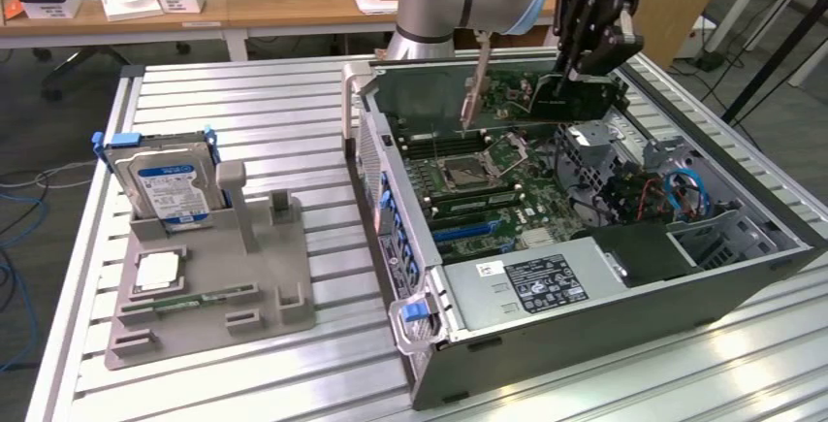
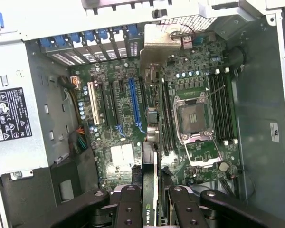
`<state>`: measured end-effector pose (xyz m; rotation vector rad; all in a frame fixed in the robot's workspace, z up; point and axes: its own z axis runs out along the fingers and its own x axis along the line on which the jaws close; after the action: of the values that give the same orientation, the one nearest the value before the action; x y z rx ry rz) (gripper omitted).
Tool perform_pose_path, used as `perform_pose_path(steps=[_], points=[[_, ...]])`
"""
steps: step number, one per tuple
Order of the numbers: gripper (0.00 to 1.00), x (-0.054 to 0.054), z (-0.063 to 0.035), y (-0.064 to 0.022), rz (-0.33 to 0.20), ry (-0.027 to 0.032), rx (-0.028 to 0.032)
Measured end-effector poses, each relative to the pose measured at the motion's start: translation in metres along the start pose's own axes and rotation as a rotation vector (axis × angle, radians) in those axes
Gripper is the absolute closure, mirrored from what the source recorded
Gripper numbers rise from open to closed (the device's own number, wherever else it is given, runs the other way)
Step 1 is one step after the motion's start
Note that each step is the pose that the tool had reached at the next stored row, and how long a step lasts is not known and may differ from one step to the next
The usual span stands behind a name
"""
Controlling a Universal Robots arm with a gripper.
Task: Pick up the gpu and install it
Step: 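Insert the gpu into the slot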
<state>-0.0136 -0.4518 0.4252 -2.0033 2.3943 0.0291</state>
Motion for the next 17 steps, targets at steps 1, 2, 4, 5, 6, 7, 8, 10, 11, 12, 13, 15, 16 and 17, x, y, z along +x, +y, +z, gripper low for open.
perform_pose_path(steps=[1,2,4,5,6,7,8,10,11,12,13,15,16,17], points=[[0.74,0.0,0.0,0.0,-0.004,0.0,-0.0001],[0.74,0.0,0.0,0.0,-0.008,0.0,-0.0002],[0.74,0.0,0.0,0.0,-0.018,0.0,-0.0005],[0.74,0.0,0.0,0.0,-0.022,0.0,-0.0006],[0.74,0.0,0.0,0.0,-0.027,0.0001,-0.0007],[0.74,0.0,0.0,0.0,-0.032,0.0,-0.0009],[0.74,0.0,0.0,0.0,-0.037,0.0,-0.001],[0.74,0.0,0.0,0.0,-0.047,0.0001,-0.0013],[0.74,0.0,0.0,0.0,-0.051,0.0001,-0.0014],[0.74,0.0,0.0,0.0,-0.056,0.0001,-0.0015],[0.74,0.0,0.0,0.0,-0.061,0.0001,-0.0016],[0.74,0.0,0.0,0.0,-0.07,0.0001,-0.0019],[0.74,0.0,0.0,0.0,-0.075,0.0001,-0.002],[0.74,0.0,0.0,0.0,-0.079,0.0001,-0.0021]])
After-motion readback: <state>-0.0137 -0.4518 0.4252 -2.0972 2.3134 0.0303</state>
